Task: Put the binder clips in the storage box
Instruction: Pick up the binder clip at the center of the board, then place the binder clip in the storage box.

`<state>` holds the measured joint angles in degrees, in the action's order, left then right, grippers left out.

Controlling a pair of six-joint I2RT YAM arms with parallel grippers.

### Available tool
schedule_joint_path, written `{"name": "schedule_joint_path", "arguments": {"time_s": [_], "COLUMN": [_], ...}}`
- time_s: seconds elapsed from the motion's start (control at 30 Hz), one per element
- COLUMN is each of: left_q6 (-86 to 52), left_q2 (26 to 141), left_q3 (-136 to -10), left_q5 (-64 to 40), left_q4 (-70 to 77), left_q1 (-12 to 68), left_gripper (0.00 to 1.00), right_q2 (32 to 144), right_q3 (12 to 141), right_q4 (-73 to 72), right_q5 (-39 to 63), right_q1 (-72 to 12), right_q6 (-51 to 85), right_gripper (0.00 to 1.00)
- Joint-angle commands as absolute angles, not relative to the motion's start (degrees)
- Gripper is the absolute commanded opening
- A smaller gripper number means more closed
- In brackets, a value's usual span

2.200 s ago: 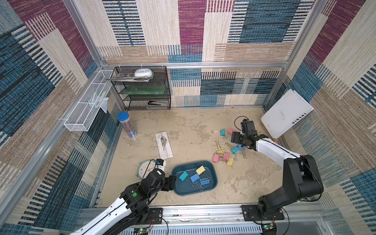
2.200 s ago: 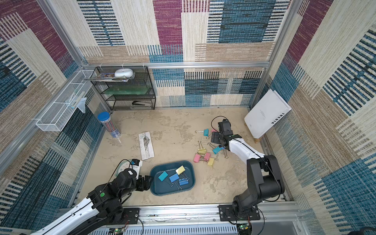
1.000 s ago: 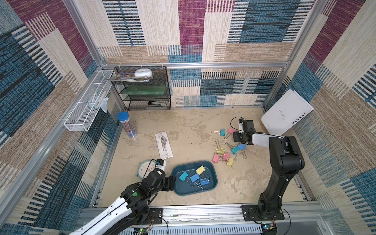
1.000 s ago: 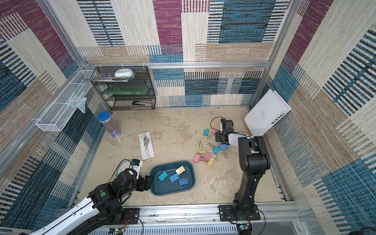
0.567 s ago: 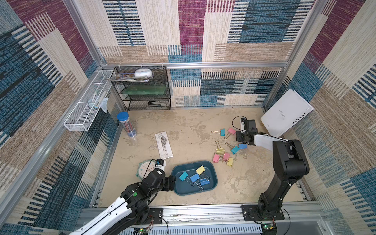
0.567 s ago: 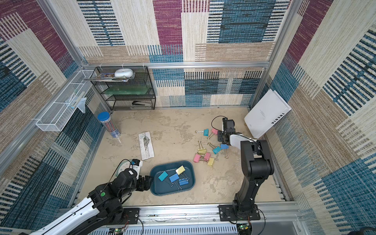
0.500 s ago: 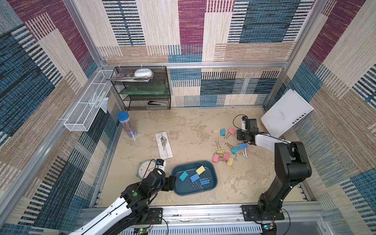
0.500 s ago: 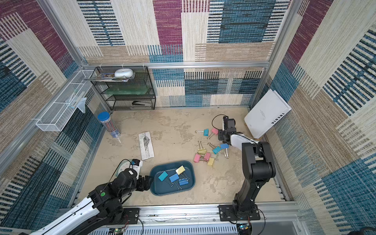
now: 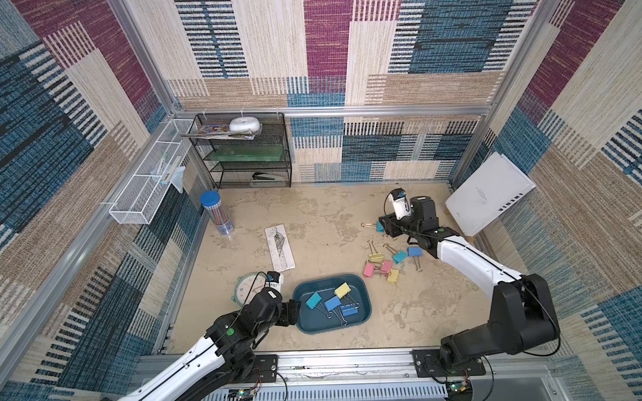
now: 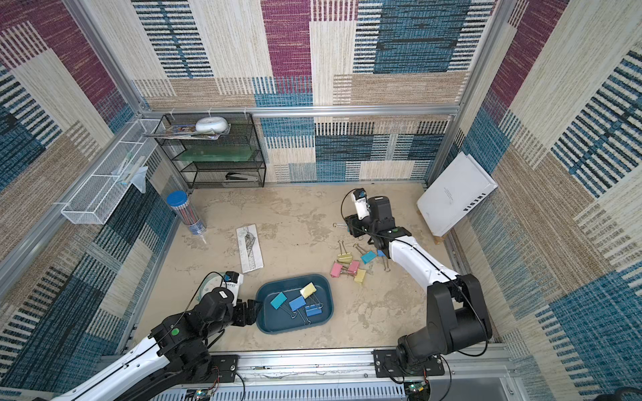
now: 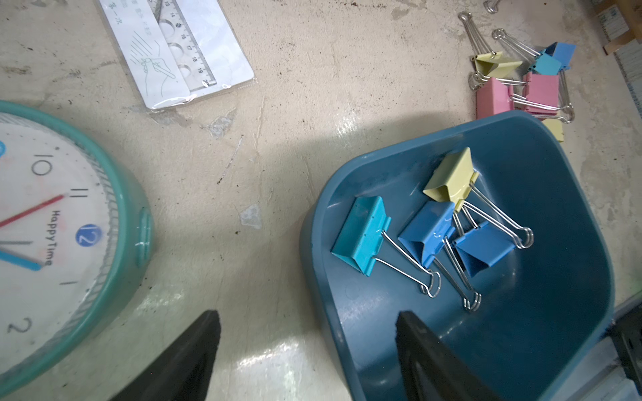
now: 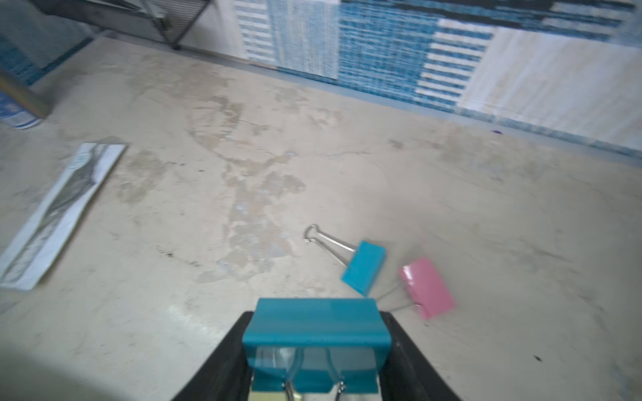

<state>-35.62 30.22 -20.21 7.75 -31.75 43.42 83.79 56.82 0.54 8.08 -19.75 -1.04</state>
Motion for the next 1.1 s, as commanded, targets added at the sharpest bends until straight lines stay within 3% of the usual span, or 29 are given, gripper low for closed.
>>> {"name": "schedule_joint_path", "arguments": {"time_s": [0.0,0.3,0.5,0.83,1.07], "left_q6": [-35.3,-35.3,-35.2,-35.0,-34.6], "left_q2": [29.6,28.9,28.3,27.8,27.5], "left_q3": [-20.4,-20.3,-20.1,-20.0,-19.9], "left_q5": [8.5,8.5,8.4,7.7,7.0], "left_q4": [-31.7,-31.9,-31.9,-31.8,-31.6], "left_q1": [43.4,43.4,43.4,43.4,43.4], "left_gripper": [0.83,0.83,0.83,0.83,0.83], "right_q2": [82.1,85.3,89.3,94.7,99.6], "right_q3": [55.6,53.4,52.1,52.2,54.7], "right_q4": [-0.1,0.1,-4.0,-2.5,-0.3], "right_q5": [10.2,2.2,-2.0,-14.0,-16.1], "right_q1": [-28.4,-51.2,-60.1,-63.7,-65.7], "right_q6": [-0.1,15.8,24.4,42.8,50.1], "right_gripper": [0.56,0.54,0.55,0.55,0.56]}}
